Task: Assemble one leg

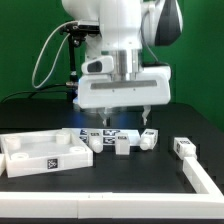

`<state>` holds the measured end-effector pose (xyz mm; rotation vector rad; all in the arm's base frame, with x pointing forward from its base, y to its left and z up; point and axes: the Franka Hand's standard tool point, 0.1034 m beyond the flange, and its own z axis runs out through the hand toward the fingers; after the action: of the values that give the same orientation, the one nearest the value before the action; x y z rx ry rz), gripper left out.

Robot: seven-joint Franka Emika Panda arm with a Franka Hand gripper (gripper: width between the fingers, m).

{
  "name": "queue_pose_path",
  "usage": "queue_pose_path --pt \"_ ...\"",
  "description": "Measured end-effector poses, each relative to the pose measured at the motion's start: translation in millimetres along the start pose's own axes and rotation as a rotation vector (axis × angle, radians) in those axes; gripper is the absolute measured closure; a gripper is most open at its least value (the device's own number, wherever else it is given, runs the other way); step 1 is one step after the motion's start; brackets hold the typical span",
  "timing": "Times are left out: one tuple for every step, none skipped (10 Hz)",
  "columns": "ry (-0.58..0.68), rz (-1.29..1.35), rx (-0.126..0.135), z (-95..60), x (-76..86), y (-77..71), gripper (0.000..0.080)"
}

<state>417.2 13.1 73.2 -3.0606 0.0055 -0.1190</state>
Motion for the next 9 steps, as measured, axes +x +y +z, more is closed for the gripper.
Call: queue_pose_path --pt "0.01 -0.034 -0.008 -3.8 4.1 19.7 0.0151" --pt "0.021 -0.067 -0.014 -8.3 10.6 39.7 0.0151" --pt "0.034 -0.155 -0.022 -15.0 20.2 67.4 0.0151" --pt "0.051 -0.207 -0.039 -19.1 29.4 101.0 0.0151" --pt "0.061 -0.252 -0.052 -18.6 41.3 129.0 0.0151" --pt "0.059 -0.252 -0.057 -11.9 47.9 143.7 0.0151" --pt "0.057 -0.245 -0.053 -11.9 45.9 136.6 0.0151" --pt "0.057 -0.248 -0.052 -12.1 45.4 135.1 0.0151" --pt "0.055 -0.246 -0.052 -11.0 45.1 136.2 0.0151"
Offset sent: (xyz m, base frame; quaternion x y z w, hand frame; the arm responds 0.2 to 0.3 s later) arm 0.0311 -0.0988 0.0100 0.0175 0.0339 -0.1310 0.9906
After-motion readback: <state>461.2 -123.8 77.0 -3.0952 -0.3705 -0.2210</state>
